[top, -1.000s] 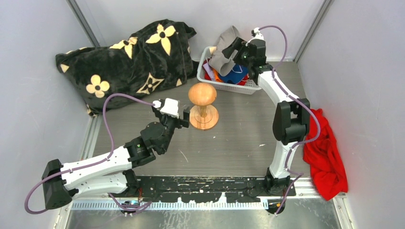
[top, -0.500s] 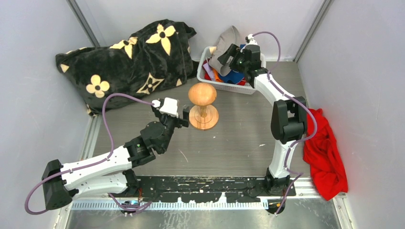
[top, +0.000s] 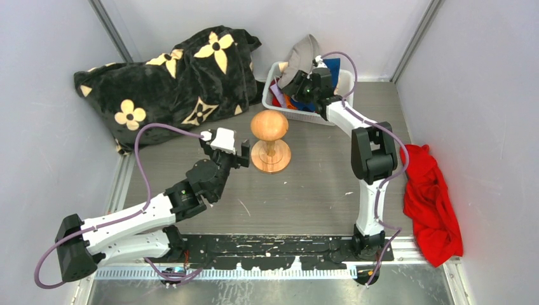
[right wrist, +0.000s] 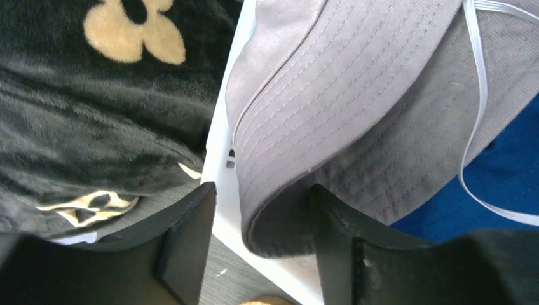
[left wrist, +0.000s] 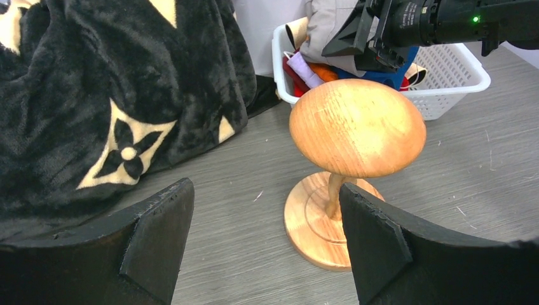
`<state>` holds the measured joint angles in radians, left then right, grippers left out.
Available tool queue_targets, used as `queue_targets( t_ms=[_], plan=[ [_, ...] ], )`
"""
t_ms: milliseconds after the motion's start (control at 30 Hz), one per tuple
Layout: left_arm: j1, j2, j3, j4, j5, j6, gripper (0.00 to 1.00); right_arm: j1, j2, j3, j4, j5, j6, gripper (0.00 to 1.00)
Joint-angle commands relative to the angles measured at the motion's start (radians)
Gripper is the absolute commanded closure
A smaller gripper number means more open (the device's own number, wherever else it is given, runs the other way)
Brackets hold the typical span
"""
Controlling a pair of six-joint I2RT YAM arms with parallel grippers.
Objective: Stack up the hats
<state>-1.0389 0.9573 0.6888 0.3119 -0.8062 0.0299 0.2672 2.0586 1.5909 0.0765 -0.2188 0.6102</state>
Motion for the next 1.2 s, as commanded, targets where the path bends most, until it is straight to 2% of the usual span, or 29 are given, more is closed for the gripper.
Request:
queue_targets(
  t_ms=[0, 200, 367, 500, 667, 800, 1000, 1167],
  plan=[
    [0.017, -0.021, -0.002, 0.016, 0.012, -0.020, 0.16, 0.002, 0.013, 0.088, 0.102, -0.011, 0.016, 0.49],
    [0.032, -0.016, 0.048, -0.007, 0.024, -0.020, 0.17, 0.002, 0.009, 0.169, 0.091, 0.008, 0.014, 0.87],
    [0.047, 0.043, 0.189, -0.117, 0.034, 0.005, 0.19, 0.000, -0.041, 0.270, 0.021, 0.006, 0.007, 0.97],
    [0.069, 0.097, 0.320, -0.215, 0.048, 0.007, 0.21, 0.001, -0.059, 0.432, -0.083, -0.011, -0.017, 0.99],
    [0.106, 0.114, 0.404, -0.257, 0.107, -0.031, 0.23, -0.015, -0.065, 0.576, -0.097, -0.101, 0.032, 0.99],
    [0.127, 0.117, 0.439, -0.296, 0.135, -0.036, 0.23, -0.020, -0.084, 0.575, -0.035, -0.198, 0.103, 0.99],
    [0.192, 0.142, 0.488, -0.311, 0.199, -0.062, 0.23, -0.015, -0.093, 0.523, 0.148, -0.351, 0.262, 0.99],
    [0.235, 0.195, 0.592, -0.380, 0.229, -0.095, 0.23, 0.006, -0.115, 0.526, 0.164, -0.410, 0.278, 0.99]
  ],
)
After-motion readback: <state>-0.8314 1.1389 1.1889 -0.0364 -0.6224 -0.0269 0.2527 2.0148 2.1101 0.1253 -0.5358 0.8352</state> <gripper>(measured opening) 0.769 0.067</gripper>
